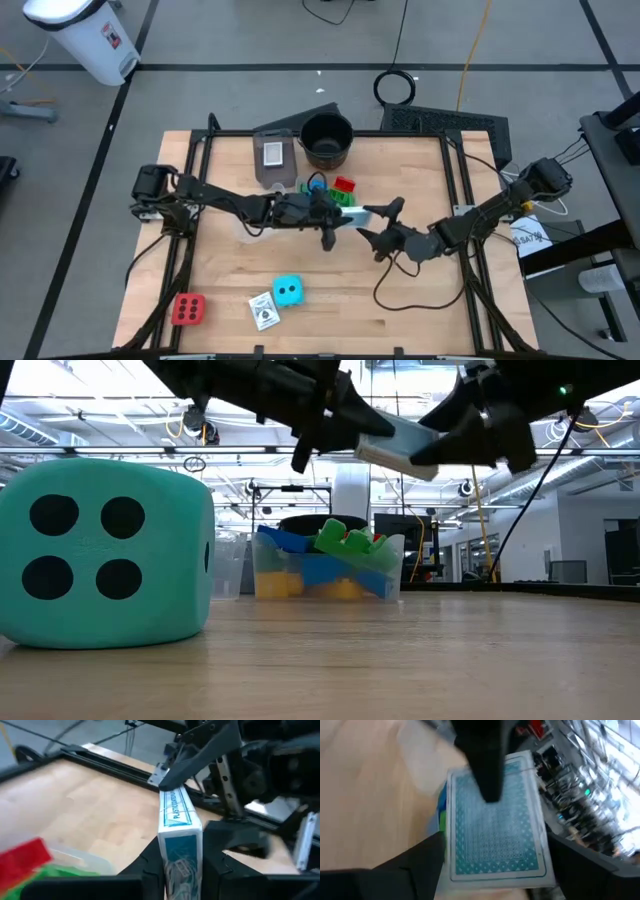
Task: Pick & Place Toys
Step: Put the blue card box into the black bin, then adjust the blue dice on the table
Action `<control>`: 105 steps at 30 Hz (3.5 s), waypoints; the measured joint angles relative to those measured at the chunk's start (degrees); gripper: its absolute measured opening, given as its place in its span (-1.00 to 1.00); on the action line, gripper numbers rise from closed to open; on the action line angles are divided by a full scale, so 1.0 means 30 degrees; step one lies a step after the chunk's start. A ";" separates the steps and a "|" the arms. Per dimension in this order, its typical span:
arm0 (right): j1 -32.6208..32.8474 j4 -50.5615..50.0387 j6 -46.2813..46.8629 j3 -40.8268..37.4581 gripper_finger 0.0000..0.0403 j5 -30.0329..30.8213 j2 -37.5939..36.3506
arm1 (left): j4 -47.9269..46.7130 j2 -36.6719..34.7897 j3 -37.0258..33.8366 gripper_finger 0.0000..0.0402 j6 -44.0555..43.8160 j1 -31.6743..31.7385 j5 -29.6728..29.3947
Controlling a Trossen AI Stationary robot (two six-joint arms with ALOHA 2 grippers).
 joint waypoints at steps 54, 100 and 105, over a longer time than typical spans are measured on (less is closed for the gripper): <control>-0.6448 -0.1681 0.7431 -0.4102 -1.00 -1.2856 -0.3883 | -1.8459 -0.0090 0.0015 -0.59 1.3066 1.0037 -1.0731; -0.6540 -0.1696 0.7977 -0.4102 -0.99 -1.3212 -0.3876 | -1.9598 -0.6345 0.0000 0.76 0.9924 0.5604 -1.3746; -0.6528 -0.1686 0.8356 -0.4095 -1.00 -1.3232 -0.3876 | -2.0273 -0.8853 0.0000 0.75 0.6458 0.3667 -1.0691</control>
